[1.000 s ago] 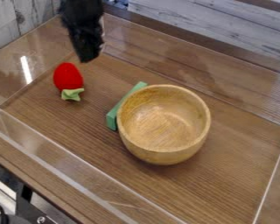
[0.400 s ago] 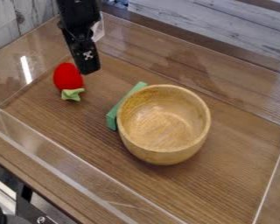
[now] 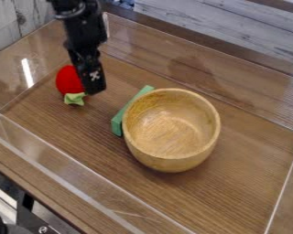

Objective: Move the red object to the right side of the table

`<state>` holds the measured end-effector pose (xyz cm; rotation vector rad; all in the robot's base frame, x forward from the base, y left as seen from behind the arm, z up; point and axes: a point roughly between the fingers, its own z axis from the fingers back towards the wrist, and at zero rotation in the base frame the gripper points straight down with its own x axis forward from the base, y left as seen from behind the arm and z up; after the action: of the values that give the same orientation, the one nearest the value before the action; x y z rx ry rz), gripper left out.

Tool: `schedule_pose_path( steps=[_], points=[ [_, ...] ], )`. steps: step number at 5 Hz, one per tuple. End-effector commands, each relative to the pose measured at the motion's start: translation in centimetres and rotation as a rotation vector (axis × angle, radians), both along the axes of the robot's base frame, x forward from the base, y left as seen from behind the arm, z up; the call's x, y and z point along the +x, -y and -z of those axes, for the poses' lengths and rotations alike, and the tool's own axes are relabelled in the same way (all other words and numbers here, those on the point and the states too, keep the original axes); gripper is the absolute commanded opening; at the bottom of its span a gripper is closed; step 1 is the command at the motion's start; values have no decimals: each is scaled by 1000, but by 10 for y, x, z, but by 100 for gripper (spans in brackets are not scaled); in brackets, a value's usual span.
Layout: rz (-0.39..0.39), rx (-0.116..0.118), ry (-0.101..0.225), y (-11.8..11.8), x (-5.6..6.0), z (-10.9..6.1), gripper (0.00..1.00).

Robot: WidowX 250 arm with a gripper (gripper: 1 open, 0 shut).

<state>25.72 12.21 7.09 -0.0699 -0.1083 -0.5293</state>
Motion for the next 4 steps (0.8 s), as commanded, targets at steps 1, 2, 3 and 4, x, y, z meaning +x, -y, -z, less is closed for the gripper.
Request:
schedule_pose_path(
  steps=[1, 2, 3, 4],
  points=[
    [12, 31, 34, -8, -3, -8, 0],
    [43, 45, 49, 10, 0, -26, 0],
    [75, 56, 63, 23, 3, -42, 0],
    [106, 56, 68, 25, 5, -42, 0]
  ],
)
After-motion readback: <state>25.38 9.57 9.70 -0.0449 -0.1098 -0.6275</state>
